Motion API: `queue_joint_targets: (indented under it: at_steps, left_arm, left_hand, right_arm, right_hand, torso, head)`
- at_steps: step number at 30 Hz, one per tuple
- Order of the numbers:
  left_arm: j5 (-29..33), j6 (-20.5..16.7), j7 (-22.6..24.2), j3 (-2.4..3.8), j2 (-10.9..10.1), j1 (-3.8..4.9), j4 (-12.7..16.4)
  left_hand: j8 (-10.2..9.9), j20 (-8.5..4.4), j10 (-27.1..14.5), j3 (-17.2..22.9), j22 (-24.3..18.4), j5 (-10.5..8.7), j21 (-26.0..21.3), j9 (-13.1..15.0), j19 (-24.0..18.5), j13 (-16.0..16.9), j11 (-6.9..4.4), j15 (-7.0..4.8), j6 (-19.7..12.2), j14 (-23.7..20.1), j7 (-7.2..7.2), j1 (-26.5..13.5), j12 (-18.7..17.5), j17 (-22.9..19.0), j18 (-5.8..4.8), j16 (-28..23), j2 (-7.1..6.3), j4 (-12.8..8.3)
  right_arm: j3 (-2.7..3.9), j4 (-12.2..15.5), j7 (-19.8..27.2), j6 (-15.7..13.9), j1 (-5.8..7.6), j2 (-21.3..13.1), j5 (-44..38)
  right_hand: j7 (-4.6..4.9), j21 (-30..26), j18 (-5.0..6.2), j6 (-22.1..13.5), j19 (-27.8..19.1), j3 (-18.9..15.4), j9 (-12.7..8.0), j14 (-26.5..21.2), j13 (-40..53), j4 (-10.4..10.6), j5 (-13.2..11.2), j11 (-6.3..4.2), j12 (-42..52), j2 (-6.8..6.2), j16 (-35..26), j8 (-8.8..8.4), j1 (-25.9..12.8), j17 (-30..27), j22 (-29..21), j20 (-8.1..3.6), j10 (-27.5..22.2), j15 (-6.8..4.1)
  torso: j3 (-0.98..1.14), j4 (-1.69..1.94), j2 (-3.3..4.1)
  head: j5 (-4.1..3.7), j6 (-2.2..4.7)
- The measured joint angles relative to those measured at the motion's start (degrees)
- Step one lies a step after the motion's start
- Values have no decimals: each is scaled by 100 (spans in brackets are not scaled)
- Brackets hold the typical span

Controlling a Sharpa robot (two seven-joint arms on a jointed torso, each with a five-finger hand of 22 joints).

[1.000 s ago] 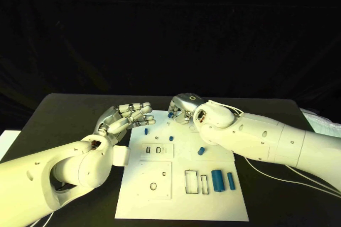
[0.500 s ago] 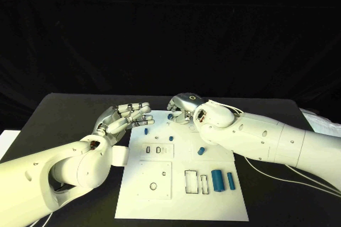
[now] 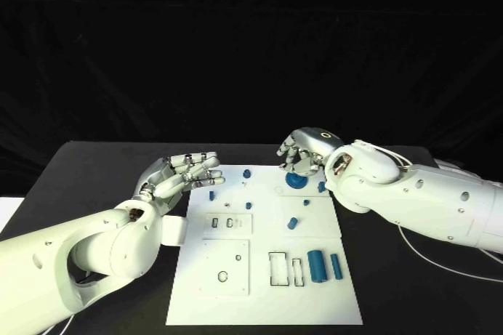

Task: Assemble the parts on the task board

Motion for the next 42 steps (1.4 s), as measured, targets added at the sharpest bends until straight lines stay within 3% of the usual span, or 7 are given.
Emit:
queue_joint_targets:
  at_steps: [3, 5, 9, 19, 22, 29, 42]
  left_arm:
    - [0, 7, 0, 0, -1, 0, -5]
    - [0, 12, 0, -1, -2, 0, -19]
    - [1, 20, 0, -1, 1, 0, -42]
    - [2, 43, -1, -1, 15, 1, -70]
    - [2, 48, -3, -1, 12, 1, -74]
    - [3, 56, -7, -1, 5, 1, -83]
    - [4, 73, -14, -1, 11, 0, -85]
  left_hand:
    - [0, 0, 0, 0, 0, 0, 0, 0, 0, 0, 0, 0, 0, 0, 0, 0, 0, 0, 0, 0, 0, 0]
    - [0, 0, 0, 0, 0, 0, 0, 0, 0, 0, 0, 0, 0, 0, 0, 0, 0, 0, 0, 0, 0, 0]
    - [0, 0, 0, 0, 0, 0, 0, 0, 0, 0, 0, 0, 0, 0, 0, 0, 0, -1, 0, 0, 0, 0]
    - [0, 0, 0, 0, -4, 0, 0, 0, 0, 0, 0, 0, 0, 0, 0, 0, 0, -1, 0, 0, 0, 0]
    - [0, 0, 0, 0, -4, 0, 0, 0, 0, 0, 0, 0, 0, 0, 0, 0, 0, -1, 0, 0, 0, 0]
    - [1, 0, 0, 0, -4, 0, 0, 0, 0, 0, 0, 0, 0, 0, 0, 0, 0, -2, 0, 0, 0, 0]
    - [1, 0, 0, -24, -3, 0, 0, 0, 0, 0, 0, 0, 0, 0, 0, 23, 0, 6, 0, 0, 23, -23]
  right_arm:
    - [18, 179, -96, 76, 22, -305, 282]
    - [24, 240, -176, 151, 27, -440, 448]
    - [27, 260, -316, 309, 30, -541, 662]
    - [13, 87, -524, 586, -1, -346, 831]
    - [5, 31, -569, 645, -40, -284, 831]
    - [-5, -162, -655, 721, -83, -115, 781]
    - [-20, -473, -729, 790, -139, 160, 640]
  right_hand:
    - [-75, 472, -221, -75, 460, -349, 0, -10, 471, 90, 159, -171, 536, -102, 951, 0, -6, 1236, 830, -116, 439, -95]
    - [-105, 696, -227, -105, 646, -622, 0, -10, 1077, 186, 201, -223, 1092, -122, 1421, 0, 21, 1839, 1214, -148, 437, -95]
    - [-84, 956, -310, -189, 781, -1156, 0, -10, 3352, 521, 228, -174, 3059, 29, 1987, 0, 306, 2587, 1664, -110, -9, -95]
    - [-66, 1047, -310, -224, 822, -1413, 0, -11, 4524, 860, 228, -117, 3941, 64, 2224, 0, 496, 2942, 1875, -67, -203, -94]
    - [-66, 1123, -398, -223, 878, -1466, 0, 11, 5116, 933, 228, -107, 4502, 84, 2372, 0, 579, 3186, 2005, -50, -31, -73]
    - [-28, 1274, -398, -218, 1034, -1566, 1, 11, 6592, 1065, 227, -75, 6021, 92, 2708, 0, 645, 3274, 2208, 3, 413, -29]
    - [-26, 1297, -397, -220, 1055, -1566, 1, 11, 6729, 1065, 227, -74, 6127, 145, 2741, 0, 698, 3273, 2207, -16, 413, -29]
  torso:
    - [8, -30, -12]
    - [15, -56, -21]
    - [29, -102, -31]
    - [46, -119, -37]
    - [44, -112, -35]
    - [46, -108, -29]
    - [47, -98, -27]
  head:
    - [-13, 0]
    - [-17, 0]
    - [-23, -3]
    - [-41, -18]
    - [-41, -32]
    - [-32, -39]
    - [-21, -77]
